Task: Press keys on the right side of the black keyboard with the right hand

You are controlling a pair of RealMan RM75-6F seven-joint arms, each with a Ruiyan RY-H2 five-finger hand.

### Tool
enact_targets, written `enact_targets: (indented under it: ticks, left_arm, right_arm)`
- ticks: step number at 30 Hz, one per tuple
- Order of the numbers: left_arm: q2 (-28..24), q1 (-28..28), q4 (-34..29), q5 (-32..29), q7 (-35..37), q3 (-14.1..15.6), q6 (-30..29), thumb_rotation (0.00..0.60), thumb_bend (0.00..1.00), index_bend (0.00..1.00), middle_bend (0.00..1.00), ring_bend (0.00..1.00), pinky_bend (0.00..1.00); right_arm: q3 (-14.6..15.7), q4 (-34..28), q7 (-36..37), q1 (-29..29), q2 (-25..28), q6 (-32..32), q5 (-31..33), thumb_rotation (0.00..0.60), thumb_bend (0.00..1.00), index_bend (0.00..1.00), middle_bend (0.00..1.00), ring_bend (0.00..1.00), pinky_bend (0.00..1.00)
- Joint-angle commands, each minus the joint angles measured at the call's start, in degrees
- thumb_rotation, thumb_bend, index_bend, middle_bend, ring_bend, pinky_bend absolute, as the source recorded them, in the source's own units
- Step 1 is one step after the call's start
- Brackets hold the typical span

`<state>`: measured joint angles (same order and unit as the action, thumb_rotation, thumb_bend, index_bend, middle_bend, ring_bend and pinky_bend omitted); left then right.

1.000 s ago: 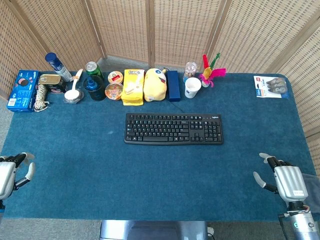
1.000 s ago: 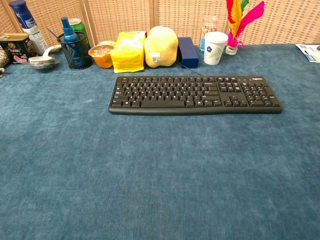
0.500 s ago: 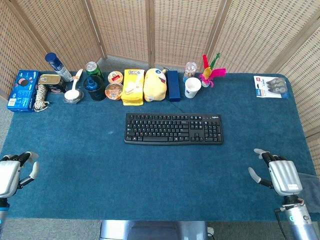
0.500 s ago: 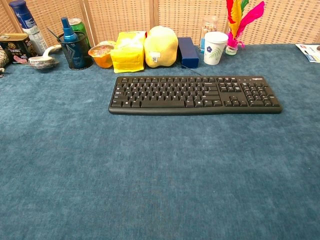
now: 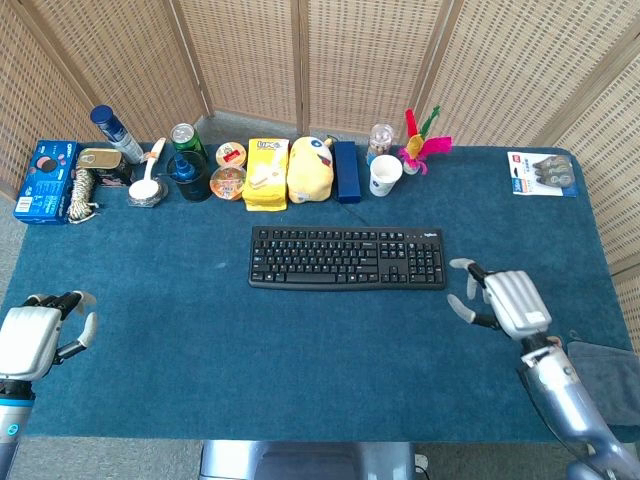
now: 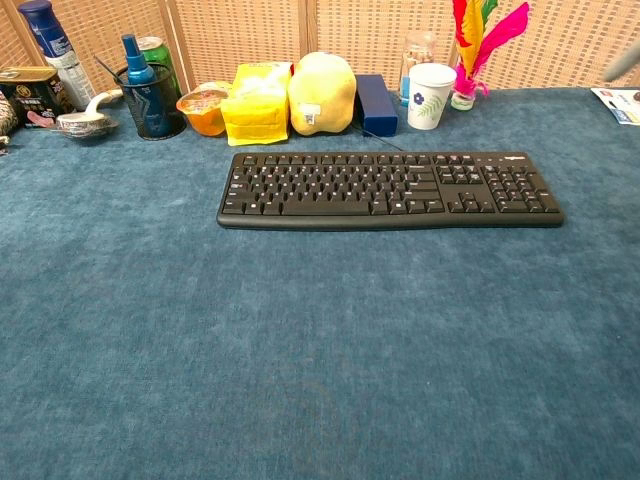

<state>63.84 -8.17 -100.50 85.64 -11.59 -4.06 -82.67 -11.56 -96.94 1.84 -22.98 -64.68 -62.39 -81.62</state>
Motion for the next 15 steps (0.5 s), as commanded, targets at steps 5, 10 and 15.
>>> enact_targets:
  ticks: [5, 10, 15]
  left_arm:
    - [0.03, -0.98, -0.92, -0.75, -1.82, -0.52, 0.92, 0.035, 0.43, 0.4, 0.51, 0.55, 0.42]
    - [0.06, -1.63, -1.64, -1.23, -3.25, -0.72, 1.5, 0.029, 0.43, 0.4, 0.51, 0.54, 0.42]
    - [-0.2, -2.08, -2.41, -1.22, -4.37, -0.61, 1.89, 0.029, 0.43, 0.4, 0.51, 0.54, 0.42]
  right_arm:
    - [-1.95, 5.66, 3.25, -9.45, -0.66, 15.6, 7.69, 0.0, 0.49, 0.25, 0.87, 0.99, 0.89]
    - [-2.54, 12.68, 4.64, -14.88, -3.67, 23.84, 12.09, 0.0, 0.53, 0.26, 0.91, 1.0, 0.95]
    - [-2.6, 17.51, 4.52, -18.11, -5.88, 27.45, 14.37, 0.0, 0.53, 0.27, 0.93, 1.0, 0.96]
